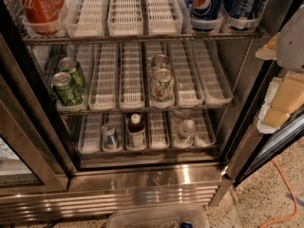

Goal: Pick redbull can from bottom shelf of fridge

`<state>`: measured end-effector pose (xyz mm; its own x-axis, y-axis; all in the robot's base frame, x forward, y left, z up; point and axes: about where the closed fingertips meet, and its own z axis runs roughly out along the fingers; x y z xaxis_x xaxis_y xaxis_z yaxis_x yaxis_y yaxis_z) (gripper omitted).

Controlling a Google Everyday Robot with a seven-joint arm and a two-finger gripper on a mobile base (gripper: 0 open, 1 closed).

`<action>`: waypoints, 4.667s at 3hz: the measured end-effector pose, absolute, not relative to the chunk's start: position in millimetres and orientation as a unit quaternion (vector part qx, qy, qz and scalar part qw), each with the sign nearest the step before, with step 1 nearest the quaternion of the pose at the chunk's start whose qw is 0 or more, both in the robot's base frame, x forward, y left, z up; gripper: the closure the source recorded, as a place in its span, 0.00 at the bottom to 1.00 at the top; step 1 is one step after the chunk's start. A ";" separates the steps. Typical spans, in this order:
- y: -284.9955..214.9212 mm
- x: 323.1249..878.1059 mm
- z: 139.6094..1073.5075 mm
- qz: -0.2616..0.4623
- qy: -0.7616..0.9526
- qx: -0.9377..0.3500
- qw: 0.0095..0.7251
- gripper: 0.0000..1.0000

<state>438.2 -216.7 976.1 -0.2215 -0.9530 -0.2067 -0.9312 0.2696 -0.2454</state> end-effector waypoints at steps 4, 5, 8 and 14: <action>-154.1 453.6 885.8 0.105 0.751 -0.601 0.252 0.00; -116.3 449.1 844.4 0.174 0.734 -0.598 0.270 0.00; -100.3 431.3 813.9 0.181 0.745 -0.585 0.264 0.00; 25.2 352.1 636.1 0.315 0.731 -0.504 0.336 0.00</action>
Offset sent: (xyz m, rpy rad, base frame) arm 0.0105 0.0071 -0.0244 0.0984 -0.0283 0.0229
